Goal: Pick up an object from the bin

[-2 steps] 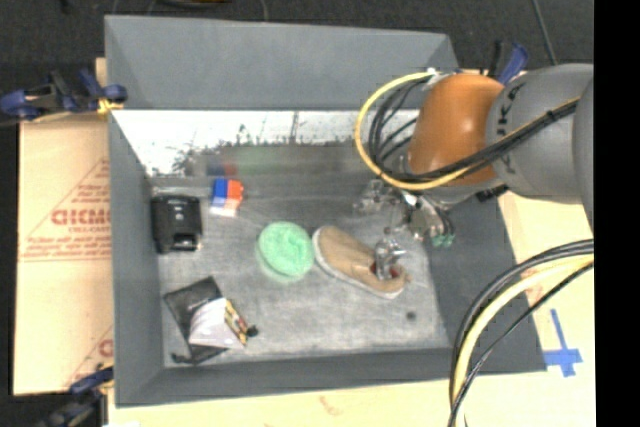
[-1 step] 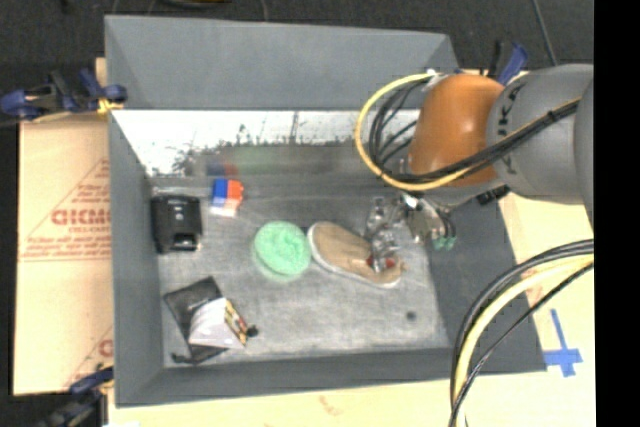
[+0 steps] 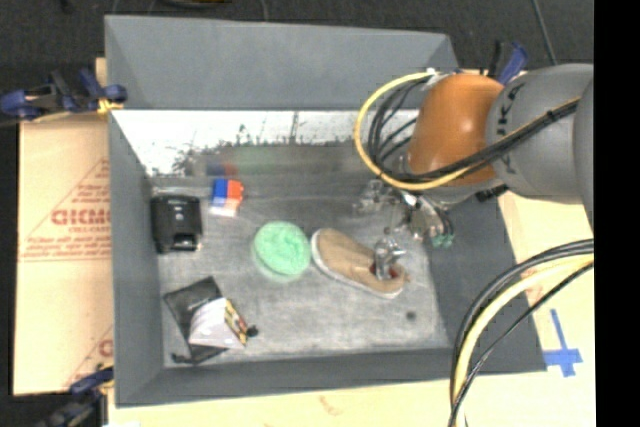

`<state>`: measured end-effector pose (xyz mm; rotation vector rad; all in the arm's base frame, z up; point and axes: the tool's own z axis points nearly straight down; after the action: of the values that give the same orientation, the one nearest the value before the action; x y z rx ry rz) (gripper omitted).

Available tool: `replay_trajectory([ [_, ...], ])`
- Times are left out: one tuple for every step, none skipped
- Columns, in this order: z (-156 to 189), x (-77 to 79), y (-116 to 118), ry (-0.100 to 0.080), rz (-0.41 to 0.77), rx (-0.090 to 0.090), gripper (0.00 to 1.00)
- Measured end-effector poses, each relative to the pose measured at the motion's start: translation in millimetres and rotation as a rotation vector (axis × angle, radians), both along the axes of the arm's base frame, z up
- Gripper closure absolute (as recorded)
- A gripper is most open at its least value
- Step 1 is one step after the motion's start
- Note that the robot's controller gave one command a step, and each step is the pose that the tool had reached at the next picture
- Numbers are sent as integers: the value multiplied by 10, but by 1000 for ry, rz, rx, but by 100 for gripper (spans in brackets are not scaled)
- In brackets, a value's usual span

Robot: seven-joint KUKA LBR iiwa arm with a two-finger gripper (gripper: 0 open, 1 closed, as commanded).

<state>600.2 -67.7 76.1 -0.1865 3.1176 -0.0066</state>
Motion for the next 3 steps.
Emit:
replay_trajectory([
  [3,-33,0,21,2,1,100],
  [-3,-3,3,1,1,0,0],
  [4,-31,2,20,3,1,100],
])
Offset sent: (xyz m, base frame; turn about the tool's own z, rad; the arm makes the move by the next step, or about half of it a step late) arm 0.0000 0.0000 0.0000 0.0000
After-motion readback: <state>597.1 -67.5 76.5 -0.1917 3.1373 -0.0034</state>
